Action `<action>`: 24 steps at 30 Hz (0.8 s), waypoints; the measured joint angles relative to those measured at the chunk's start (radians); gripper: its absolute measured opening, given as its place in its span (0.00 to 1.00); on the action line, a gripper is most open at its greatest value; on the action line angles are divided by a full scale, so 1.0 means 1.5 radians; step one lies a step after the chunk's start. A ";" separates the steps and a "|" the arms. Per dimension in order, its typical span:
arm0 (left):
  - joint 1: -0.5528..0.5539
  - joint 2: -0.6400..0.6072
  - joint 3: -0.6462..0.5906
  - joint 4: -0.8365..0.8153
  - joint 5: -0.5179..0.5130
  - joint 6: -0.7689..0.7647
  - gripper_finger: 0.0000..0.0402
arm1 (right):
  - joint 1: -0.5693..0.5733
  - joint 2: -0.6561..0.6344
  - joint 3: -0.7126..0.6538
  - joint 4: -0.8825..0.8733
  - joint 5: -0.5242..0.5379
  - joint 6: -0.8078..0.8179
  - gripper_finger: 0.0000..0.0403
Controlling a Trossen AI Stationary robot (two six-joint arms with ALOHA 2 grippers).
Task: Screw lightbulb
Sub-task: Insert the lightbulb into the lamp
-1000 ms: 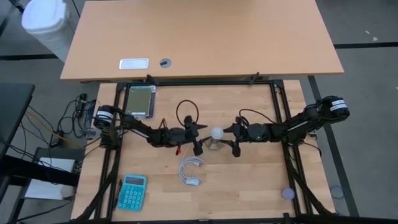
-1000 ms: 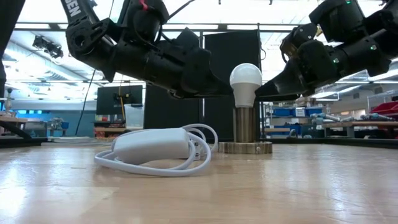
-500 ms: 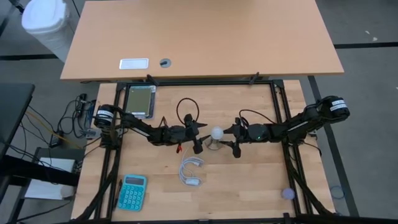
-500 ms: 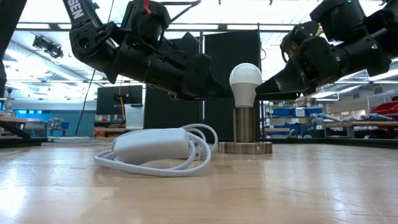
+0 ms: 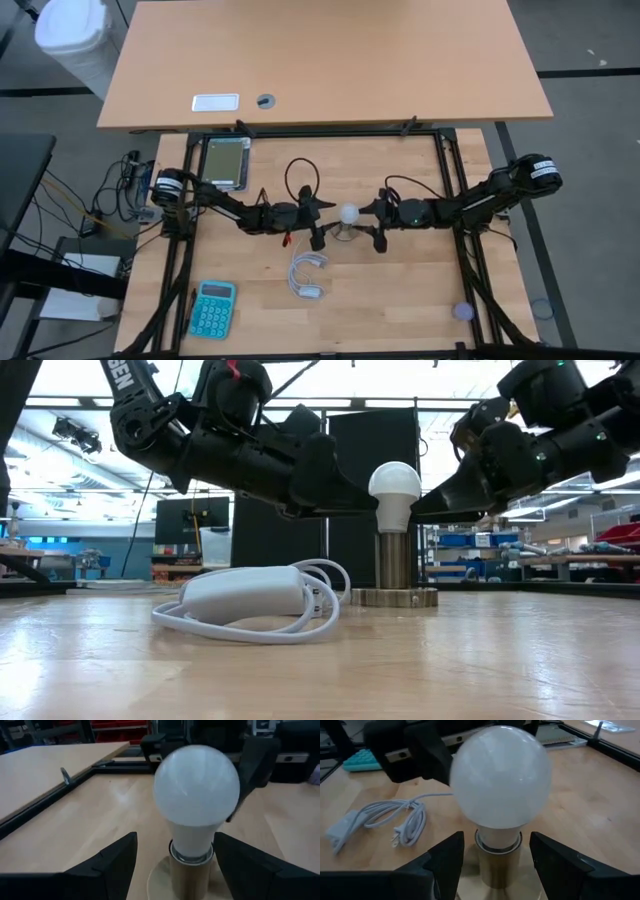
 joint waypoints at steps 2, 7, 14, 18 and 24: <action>0.000 0.000 0.000 -0.001 0.000 0.000 0.67 | 0.000 0.000 0.000 0.000 -0.005 0.000 0.57; 0.000 0.000 0.000 -0.001 -0.003 0.001 0.67 | 0.000 0.000 0.000 0.005 -0.005 0.000 0.57; 0.000 0.000 -0.001 -0.001 -0.023 0.002 0.67 | 0.009 0.000 0.011 0.003 -0.010 -0.005 0.57; 0.003 0.000 -0.001 -0.002 -0.031 0.002 0.67 | 0.010 0.000 0.011 -0.005 -0.009 0.001 0.57; 0.007 0.000 -0.001 -0.003 -0.033 0.002 0.67 | 0.023 0.000 0.011 -0.016 -0.009 0.011 0.57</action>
